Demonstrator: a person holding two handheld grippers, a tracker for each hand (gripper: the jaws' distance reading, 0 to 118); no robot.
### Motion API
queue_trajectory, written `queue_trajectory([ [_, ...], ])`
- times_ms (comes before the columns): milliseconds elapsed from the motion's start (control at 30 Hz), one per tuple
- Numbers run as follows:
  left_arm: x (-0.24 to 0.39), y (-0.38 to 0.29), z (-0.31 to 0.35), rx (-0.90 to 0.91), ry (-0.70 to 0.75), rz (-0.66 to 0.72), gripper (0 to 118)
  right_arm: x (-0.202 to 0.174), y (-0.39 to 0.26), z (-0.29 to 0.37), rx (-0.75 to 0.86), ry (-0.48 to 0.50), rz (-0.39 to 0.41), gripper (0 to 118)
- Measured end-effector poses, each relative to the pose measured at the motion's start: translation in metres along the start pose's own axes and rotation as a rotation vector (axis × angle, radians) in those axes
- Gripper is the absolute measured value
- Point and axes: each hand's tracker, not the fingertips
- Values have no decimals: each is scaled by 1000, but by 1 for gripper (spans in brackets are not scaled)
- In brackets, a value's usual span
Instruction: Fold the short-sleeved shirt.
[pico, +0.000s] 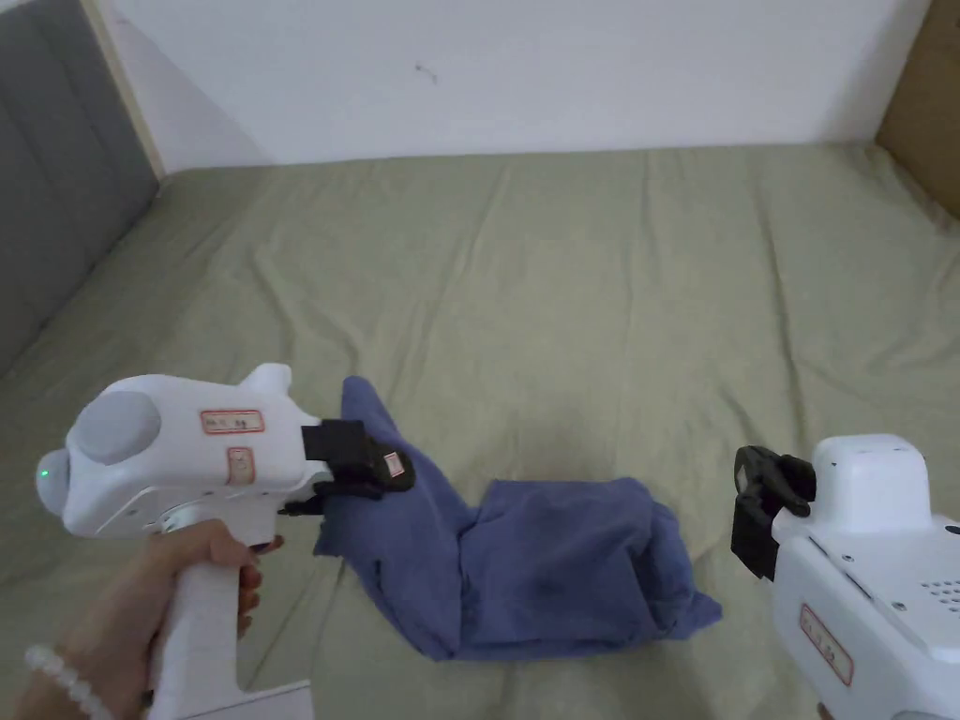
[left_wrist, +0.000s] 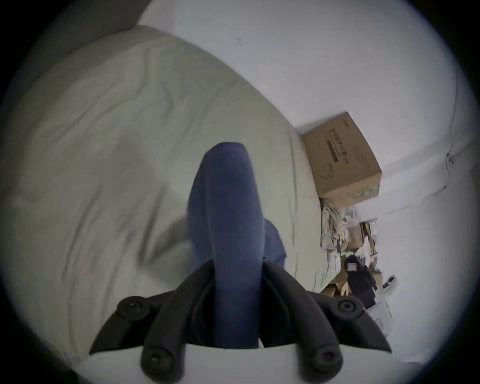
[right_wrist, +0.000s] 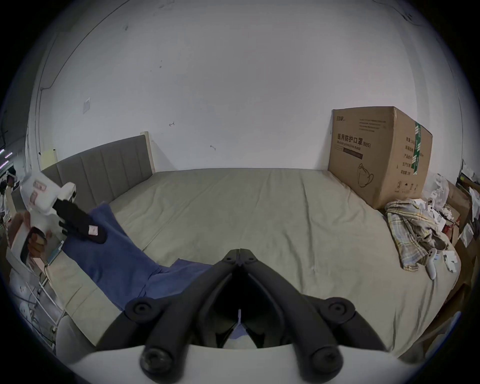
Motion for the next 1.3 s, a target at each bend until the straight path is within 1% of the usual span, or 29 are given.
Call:
queue_trajectory([
  [33,20,-5,-14,-39,-50,15,11,3,-1,0,1,0,-6,1],
  [100,45,-11,-45,-92,-52,-54,11,10,-3,1,1,-3,-25,1],
  [200,70,-22,-101,-174,-28,-102,12,22,-6,1,-7,-16,-54,1],
  [233,77,-28,-121,-199,-35,-135,19,27,-7,1,-12,-19,-73,1],
  [267,80,-32,-133,-214,-53,-155,23,30,-8,2,-13,-15,-81,1],
  [333,85,-43,-159,-258,-100,-176,35,37,-10,1,-16,-27,-91,1],
  [400,88,-49,-178,-300,-112,-133,87,44,-12,-1,-28,-33,-100,1],
  [433,88,-49,-182,-306,-108,-125,108,46,-14,-2,-35,-37,-105,1],
  [467,88,-49,-185,-303,-116,-112,111,48,-15,-3,-39,-40,-105,1],
  [533,86,-45,-181,-292,-120,-99,110,49,-19,-5,-42,-56,-96,1],
  [600,81,-39,-172,-257,-89,-104,110,49,-20,-6,-43,-61,-86,1],
  [633,78,-35,-167,-231,-69,-110,108,49,-20,-6,-42,-64,-84,1],
  [667,74,-32,-161,-205,-53,-110,101,49,-21,-6,-41,-64,-83,1],
  [700,70,-28,-155,-168,-30,-105,87,49,-21,-7,-41,-60,-83,1],
  [733,66,-27,-151,-153,-8,-102,56,48,-21,-7,-43,-56,-85,1],
  [767,62,-27,-149,-144,14,-91,29,47,-21,-8,-43,-55,-85,1],
  [800,58,-28,-151,-140,39,-84,12,47,-22,-8,-44,-55,-84,1],
  [933,51,-46,-168,-201,6,-90,4,45,-22,-8,-46,-50,-81,1],
  [1067,60,-76,-203,-303,22,-144,3,47,-22,-8,-52,-53,-80,1],
  [1233,83,-96,-227,-324,11,-152,2,54,-22,-5,-52,-65,-86,1],
  [1300,92,-100,-230,-335,5,-183,2,55,-23,-4,-53,-71,-89,1],
])
